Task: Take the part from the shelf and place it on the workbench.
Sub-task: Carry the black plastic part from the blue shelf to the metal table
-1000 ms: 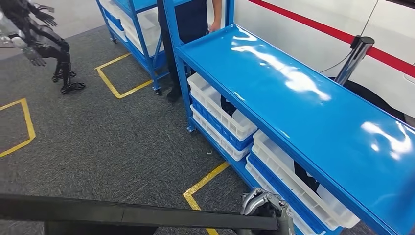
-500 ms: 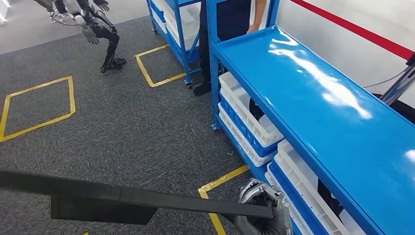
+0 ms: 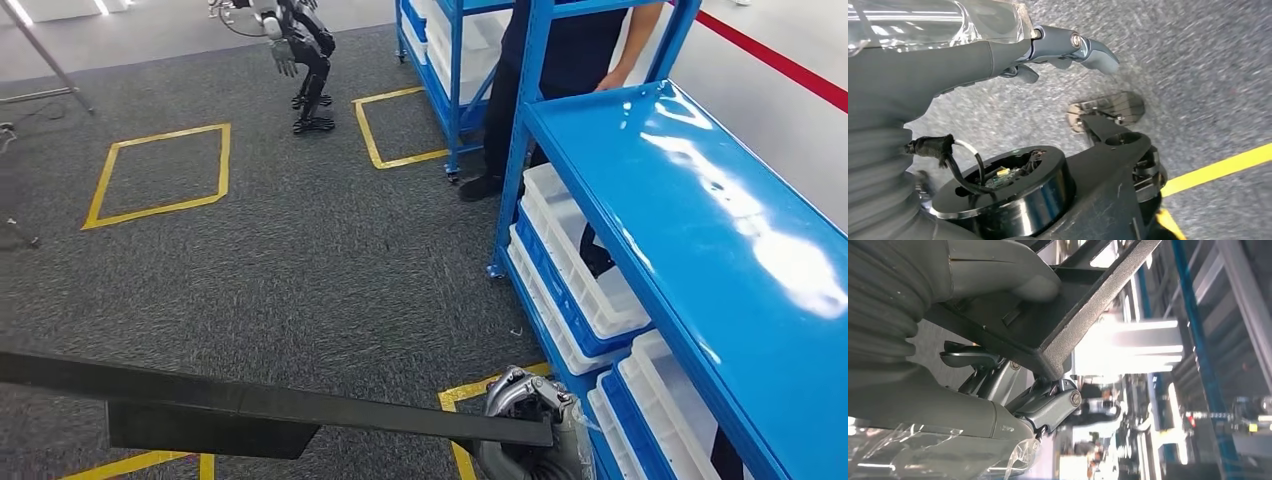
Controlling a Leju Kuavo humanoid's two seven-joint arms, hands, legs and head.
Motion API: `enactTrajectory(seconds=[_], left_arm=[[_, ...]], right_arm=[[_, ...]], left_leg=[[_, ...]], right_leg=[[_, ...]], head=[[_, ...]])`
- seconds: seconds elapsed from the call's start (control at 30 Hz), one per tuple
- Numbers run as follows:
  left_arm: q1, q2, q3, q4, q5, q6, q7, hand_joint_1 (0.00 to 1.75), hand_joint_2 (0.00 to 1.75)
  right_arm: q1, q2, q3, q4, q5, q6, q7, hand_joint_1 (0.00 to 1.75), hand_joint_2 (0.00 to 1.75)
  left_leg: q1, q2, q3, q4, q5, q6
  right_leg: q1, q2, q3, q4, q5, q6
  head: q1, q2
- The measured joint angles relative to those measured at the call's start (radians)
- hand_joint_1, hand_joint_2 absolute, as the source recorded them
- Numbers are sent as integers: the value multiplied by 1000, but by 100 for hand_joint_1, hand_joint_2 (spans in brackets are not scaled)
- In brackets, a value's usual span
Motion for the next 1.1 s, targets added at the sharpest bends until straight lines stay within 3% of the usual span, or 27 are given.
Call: enactTrajectory(seconds=[0.03, 0.1, 0.13, 0.2, 0.23, 0.27, 0.33, 0.37, 0.43, 0.47, 0.53, 0.57, 0.6, 0.63, 0.7, 0.77, 0.83, 0.87, 0.93, 1.0, 1.07, 1.1], left_arm=[[-2, -4, -3, 0, -10, 6, -8, 0, 175], [-4, -20, -12, -1, -31, 39, -2, 0, 175], [-4, -34, -18, -7, -42, 69, 22, 0, 175], [-7, -61, -29, -43, -68, 149, 113, 0, 175], [-12, -71, -34, -78, -84, 193, 175, 0, 175], [-18, -76, -38, -125, -105, 237, 246, 0, 175], [-35, -77, -43, -231, -154, 297, 387, 0, 175], [-42, -73, -44, -288, -177, 312, 446, 0, 175], [-54, -63, -43, -397, -211, 308, 522, 0, 175], [-61, -60, -40, -454, -224, 297, 548, 0, 175], [-86, -58, -29, -554, -237, 274, 592, 0, 175], [-105, -57, -24, -601, -232, 265, 613, 0, 175], [-129, -52, -18, -650, -221, 261, 632, 0, 175], [-156, -46, -13, -706, -207, 259, 650, 0, 175], [-215, -33, 0, -803, -164, 264, 688, 0, 175], [-279, -28, 4, -871, -94, 283, 720, 0, 175], [-343, -23, 0, -921, -24, 307, 723, 0, 175], [-370, -20, -1, -935, 3, 316, 712, 0, 175], [-414, -17, -2, -945, 52, 328, 687, 0, 175], [-450, -15, -5, -948, 95, 333, 666, 0, 175], [-478, -14, -8, -949, 115, 333, 656, 0, 175], [-488, -13, -10, -950, 122, 334, 653, 0, 175]], right_arm=[[3, 0, 0, 0, -2, 5, -2, 175, 175], [7, 0, 0, 0, -4, 18, -8, 175, 175], [9, 0, -1, 0, -5, 27, -10, 175, 175], [16, 2, -2, 1, -4, 48, -3, 175, 175], [19, 3, -2, 1, -2, 59, 5, 175, 175], [22, 5, -2, 2, -1, 71, 14, 175, 175], [23, 12, -2, 6, -1, 93, 30, 175, 175], [22, 16, -2, 9, -2, 103, 36, 175, 175], [15, 26, -2, 15, -9, 120, 45, 175, 175], [10, 31, -1, 18, -16, 129, 49, 175, 175], [-6, 40, 2, 27, -35, 145, 56, 175, 175], [-19, 45, 5, 34, -48, 153, 58, 175, 175], [-35, 51, 10, 45, -61, 159, 58, 175, 175], [-49, 57, 15, 57, -74, 164, 58, 175, 175], [-70, 66, 24, 80, -103, 175, 55, 175, 175], [-90, 72, 34, 104, -140, 194, 43, 175, 175], [-115, 79, 49, 134, -173, 214, 31, 175, 175], [-125, 82, 56, 145, -183, 223, 27, 175, 175], [-143, 91, 69, 160, -200, 240, 19, 175, 175], [-161, 100, 80, 175, -217, 254, 12, 175, 175], [-176, 109, 88, 188, -227, 262, 7, 175, 175], [-183, 115, 92, 194, -229, 266, 6, 175, 175]], left_leg=[[0, -11, -6, 4, -2, -6], [2, -32, -12, 4, 0, -13], [2, -23, -15, 9, -3, -17], [0, 29, -43, 71, -35, -22], [-2, 65, -73, 132, -64, -25], [-1, 85, -112, 208, -97, -26], [0, 100, -170, 318, -130, -24], [-2, 101, -172, 321, -121, -21], [-12, 119, -115, 210, -60, -7], [-21, 154, -77, 134, -32, 4], [-39, 211, -30, 34, -2, 18], [-46, 221, -28, 20, -1, 21], [-47, 206, -29, 16, 3, 22], [-44, 189, -28, 11, 8, 24], [-35, 154, -23, 0, 17, 29], [-30, 120, -20, -3, 22, 38], [-29, 86, -20, -3, 24, 45], [-28, 68, -20, -2, 24, 44], [-23, 35, -17, 1, 23, 39], [-20, 6, -22, 9, 19, 26], [-17, -15, -34, 12, 20, 12], [-14, -25, -39, 11, 23, 6]], right_leg=[[-2, 11, 5, -18, 4, -4], [1, -12, 6, -18, 2, -20], [2, -25, 9, -19, 2, -27], [2, -53, 14, -20, 2, -39], [5, -66, 16, -21, 0, -43], [9, -82, 16, -21, -1, -47], [16, -113, 18, -20, -5, -50], [19, -128, 20, -21, -6, -51], [22, -155, 26, -21, -11, -51], [23, -167, 30, -21, -14, -49], [27, -190, 34, -22, -18, -42], [28, -201, 35, -23, -19, -39], [30, -215, 37, -25, -21, -35], [29, -212, 39, -23, -24, -30], [27, -164, 24, 18, -48, -21], [26, -102, -36, 134, -98, -17], [24, -84, -101, 238, -124, -15], [22, -82, -112, 245, -110, -14], [15, -71, -82, 151, -38, -9], [4, -23, -35, 30, 20, -4], [2, 5, -21, -15, 29, -8], [5, -4, -22, -17, 30, -15]], head=[[0, 0], [0, 0], [-1, 0], [-2, 0], [-3, 0], [-4, 0], [-3, 0], [-3, 0], [-3, 0], [-3, 0], [-3, 0], [-3, 0], [-3, 0], [-3, 0], [-1, 0], [1, 0], [2, 0], [2, 0], [2, 0], [2, 0], [2, 0], [2, 0]])
